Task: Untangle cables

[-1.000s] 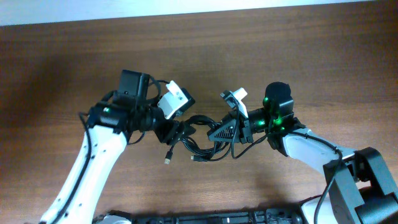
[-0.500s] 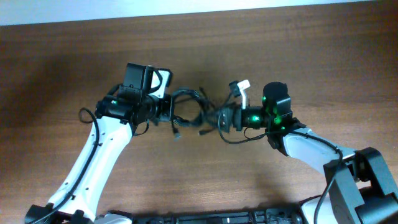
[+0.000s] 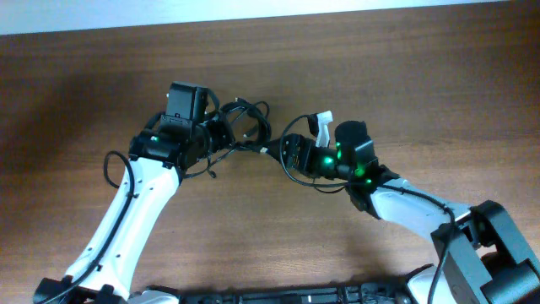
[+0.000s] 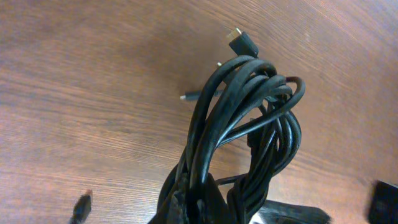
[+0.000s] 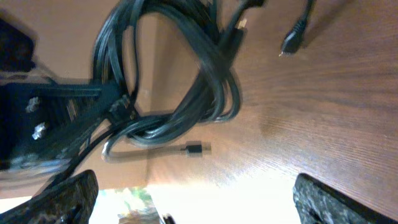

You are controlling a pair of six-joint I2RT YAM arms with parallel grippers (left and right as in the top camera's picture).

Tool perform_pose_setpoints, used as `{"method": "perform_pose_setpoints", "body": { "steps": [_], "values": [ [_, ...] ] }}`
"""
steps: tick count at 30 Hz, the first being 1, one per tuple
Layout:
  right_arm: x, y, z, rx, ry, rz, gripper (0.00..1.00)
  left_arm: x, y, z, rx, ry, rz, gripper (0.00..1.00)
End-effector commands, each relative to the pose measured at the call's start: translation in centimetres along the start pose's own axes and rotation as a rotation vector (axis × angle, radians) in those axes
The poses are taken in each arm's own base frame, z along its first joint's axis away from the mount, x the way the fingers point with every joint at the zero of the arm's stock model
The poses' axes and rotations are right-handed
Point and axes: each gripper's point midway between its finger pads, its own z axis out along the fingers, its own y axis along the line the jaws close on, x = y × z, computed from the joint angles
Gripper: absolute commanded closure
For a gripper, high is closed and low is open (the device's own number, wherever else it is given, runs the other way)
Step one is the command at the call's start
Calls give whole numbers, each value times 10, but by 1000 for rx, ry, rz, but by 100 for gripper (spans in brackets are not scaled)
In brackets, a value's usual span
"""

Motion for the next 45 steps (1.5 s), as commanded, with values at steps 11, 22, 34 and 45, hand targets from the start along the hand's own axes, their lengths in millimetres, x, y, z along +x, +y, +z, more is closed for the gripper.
{"method": "perform_pose_setpoints", "body": {
  "steps": [11, 22, 34, 45],
  "values": [
    [4, 68, -14, -278, 106, 15, 43, -8, 2, -2, -28, -42, -29, 100],
    [1, 71, -4, -254, 53, 160, 73, 4, -10, 0, -17, -25, 60, 100],
    [-15, 59, -2, -198, -58, 51, 45, 6, -12, 0, -50, -47, 179, 100],
    [25, 74, 9, -224, 128, 313, 62, -3, -10, -1, -75, -89, 205, 100]
  ]
}}
